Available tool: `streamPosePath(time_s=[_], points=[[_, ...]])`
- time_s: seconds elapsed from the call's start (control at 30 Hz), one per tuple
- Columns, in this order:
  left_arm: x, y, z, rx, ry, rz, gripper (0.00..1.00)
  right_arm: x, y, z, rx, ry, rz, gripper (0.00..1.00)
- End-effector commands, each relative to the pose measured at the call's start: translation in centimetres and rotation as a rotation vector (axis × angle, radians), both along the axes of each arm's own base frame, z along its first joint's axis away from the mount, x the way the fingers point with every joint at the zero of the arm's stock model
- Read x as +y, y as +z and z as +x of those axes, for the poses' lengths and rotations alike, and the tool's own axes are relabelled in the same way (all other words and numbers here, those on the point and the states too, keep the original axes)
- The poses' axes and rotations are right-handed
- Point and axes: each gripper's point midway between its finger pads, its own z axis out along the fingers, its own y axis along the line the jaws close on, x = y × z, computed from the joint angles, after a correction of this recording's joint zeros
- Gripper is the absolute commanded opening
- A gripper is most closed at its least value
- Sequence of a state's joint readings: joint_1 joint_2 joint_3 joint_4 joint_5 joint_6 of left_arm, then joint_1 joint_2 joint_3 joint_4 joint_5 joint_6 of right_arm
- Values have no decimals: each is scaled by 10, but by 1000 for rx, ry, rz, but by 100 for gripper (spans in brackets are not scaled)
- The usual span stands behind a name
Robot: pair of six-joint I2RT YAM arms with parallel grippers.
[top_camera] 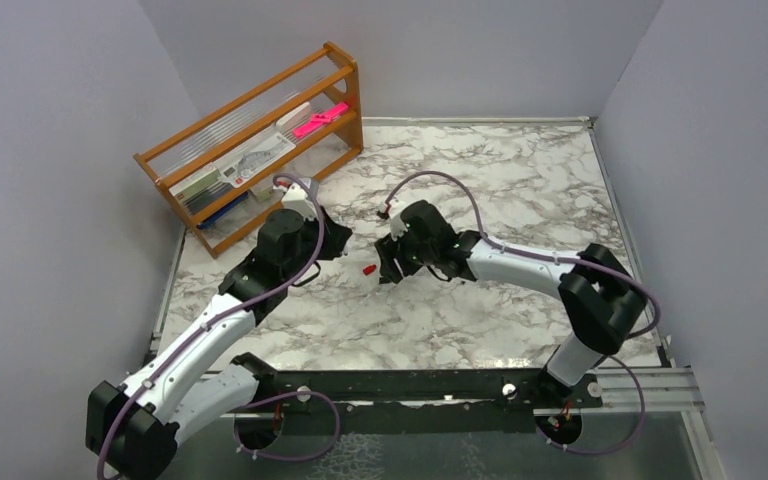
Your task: Insert the pens into the pen caps
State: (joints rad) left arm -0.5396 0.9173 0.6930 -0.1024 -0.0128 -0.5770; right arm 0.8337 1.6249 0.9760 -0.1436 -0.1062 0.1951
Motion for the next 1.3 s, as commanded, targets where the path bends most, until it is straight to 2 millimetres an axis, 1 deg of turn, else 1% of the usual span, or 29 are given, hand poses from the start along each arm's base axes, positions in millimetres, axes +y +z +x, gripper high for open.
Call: streamPosePath(time_s=[0.0, 0.1, 0.23, 0.3, 0.4, 0.57, 0.67, 0.8, 0.87, 1.03, 1.27], points=[[13, 10, -2, -32, 44, 3, 0, 7, -13, 20, -68, 88, -124, 59], [16, 19, -2, -61, 55, -6, 0, 13, -28, 28, -61, 104, -165, 60], [19, 21, -2, -75, 63, 5, 0, 21, -44, 35, -41, 117, -192, 60], [21, 19, -3, -73, 62, 19, 0, 24, -49, 33, -25, 130, -186, 60], [23, 16, -4, -70, 63, 32, 0, 26, -53, 24, 3, 148, -162, 59], [23, 14, -2, -71, 60, 34, 0, 19, -60, 14, 24, 140, -161, 58], [20, 11, -1, -64, 49, 33, 0, 18, -56, 10, 26, 139, -146, 57], [16, 7, -1, -57, 35, 25, 0, 25, -39, 3, 17, 158, -87, 56], [16, 5, -1, -52, 35, 25, 0, 26, -33, 0, 20, 161, -73, 55], [18, 2, -3, -47, 38, 25, 0, 19, -34, -2, 22, 139, -93, 50], [19, -4, -5, -38, 36, 28, 0, 19, -29, -12, 12, 133, -100, 50]])
